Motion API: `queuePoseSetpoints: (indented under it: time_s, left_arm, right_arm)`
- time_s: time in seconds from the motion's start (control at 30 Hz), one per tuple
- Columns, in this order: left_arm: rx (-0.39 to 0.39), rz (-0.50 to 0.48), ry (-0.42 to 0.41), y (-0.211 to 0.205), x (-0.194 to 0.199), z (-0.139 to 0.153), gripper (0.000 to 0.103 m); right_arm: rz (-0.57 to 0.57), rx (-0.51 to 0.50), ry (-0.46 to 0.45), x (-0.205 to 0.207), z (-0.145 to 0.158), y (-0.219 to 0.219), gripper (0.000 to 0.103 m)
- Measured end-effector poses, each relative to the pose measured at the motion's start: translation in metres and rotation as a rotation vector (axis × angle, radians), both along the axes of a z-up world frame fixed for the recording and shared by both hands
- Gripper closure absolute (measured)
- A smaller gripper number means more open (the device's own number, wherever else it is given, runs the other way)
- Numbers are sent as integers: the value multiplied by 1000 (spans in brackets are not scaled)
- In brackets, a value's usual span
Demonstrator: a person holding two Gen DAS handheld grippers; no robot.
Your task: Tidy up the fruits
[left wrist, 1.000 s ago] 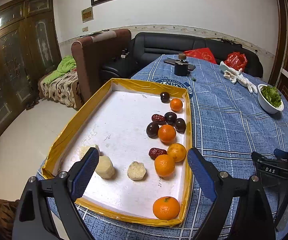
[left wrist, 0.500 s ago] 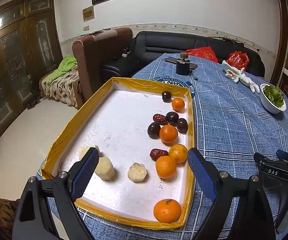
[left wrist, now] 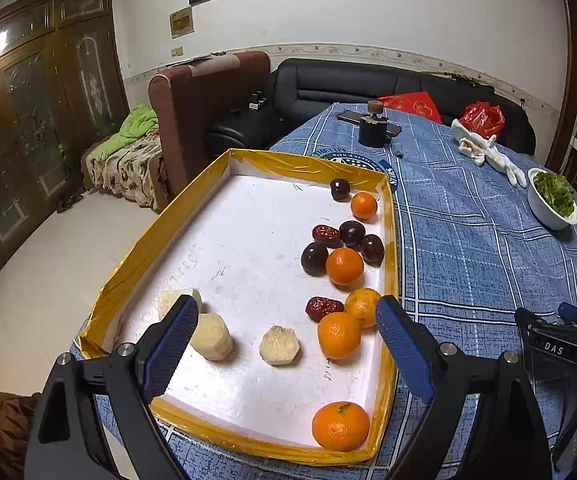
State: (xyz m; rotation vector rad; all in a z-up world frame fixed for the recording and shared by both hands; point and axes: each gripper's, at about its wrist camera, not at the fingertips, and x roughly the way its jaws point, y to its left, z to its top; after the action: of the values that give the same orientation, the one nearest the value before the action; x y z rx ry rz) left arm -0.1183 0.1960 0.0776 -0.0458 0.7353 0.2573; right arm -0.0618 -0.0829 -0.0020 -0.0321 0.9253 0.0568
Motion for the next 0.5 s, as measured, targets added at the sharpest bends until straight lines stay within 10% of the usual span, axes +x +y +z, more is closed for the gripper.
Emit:
queuePoseSetpoints:
  time_s: [0.5]
  left_arm:
    - [-29, 54, -26, 21, -14, 7, 13]
  right_arm:
    - [-1, -5, 68, -5, 1, -1, 0]
